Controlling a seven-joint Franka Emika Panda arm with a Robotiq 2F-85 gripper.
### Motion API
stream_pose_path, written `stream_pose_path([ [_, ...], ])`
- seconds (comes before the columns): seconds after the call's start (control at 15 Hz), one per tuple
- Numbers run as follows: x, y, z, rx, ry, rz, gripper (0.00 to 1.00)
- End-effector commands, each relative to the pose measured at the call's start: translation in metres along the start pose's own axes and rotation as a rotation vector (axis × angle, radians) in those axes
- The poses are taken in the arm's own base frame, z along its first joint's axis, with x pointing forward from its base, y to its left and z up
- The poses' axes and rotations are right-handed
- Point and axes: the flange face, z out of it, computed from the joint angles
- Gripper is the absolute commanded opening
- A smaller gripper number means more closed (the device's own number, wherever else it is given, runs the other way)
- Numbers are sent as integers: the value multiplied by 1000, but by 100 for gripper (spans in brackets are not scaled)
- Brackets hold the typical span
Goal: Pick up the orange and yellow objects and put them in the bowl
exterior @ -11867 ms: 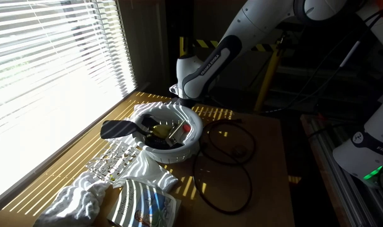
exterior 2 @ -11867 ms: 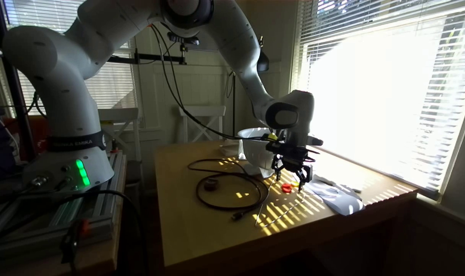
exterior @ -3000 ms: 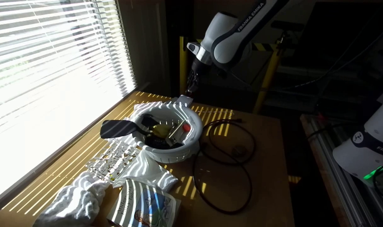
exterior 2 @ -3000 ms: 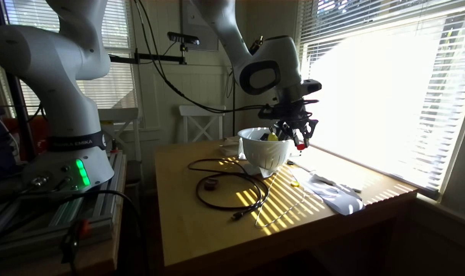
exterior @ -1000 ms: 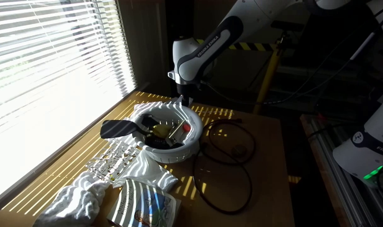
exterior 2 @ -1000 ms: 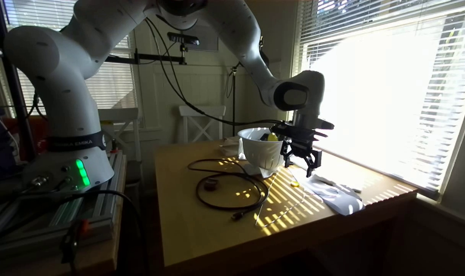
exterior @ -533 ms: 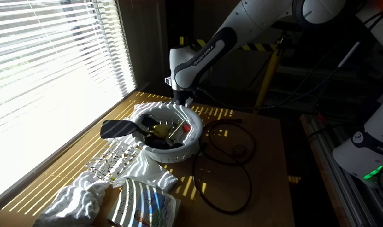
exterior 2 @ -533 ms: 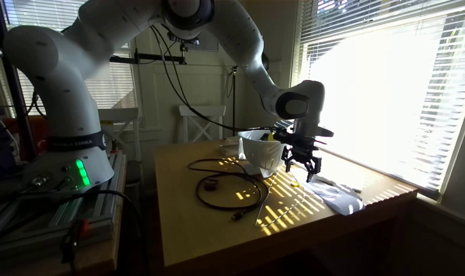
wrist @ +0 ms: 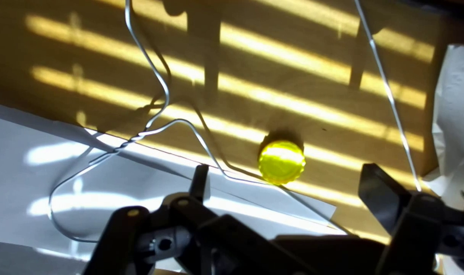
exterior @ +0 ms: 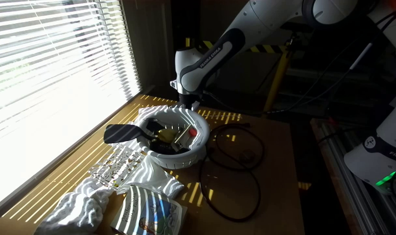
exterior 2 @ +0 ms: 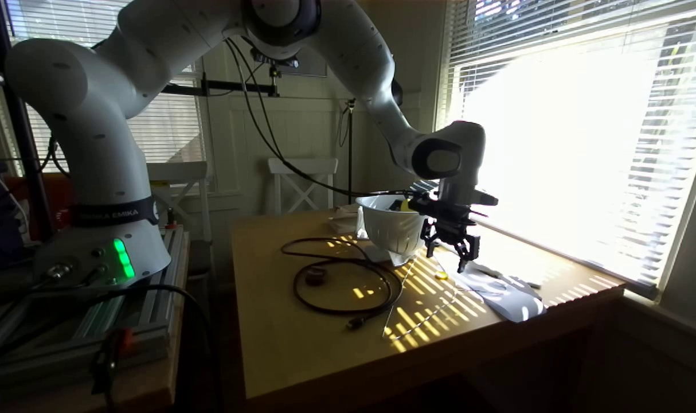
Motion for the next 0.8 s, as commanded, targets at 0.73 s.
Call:
stream_pose_path([
  [0.73,1,-11,24,36,28,-5,100],
])
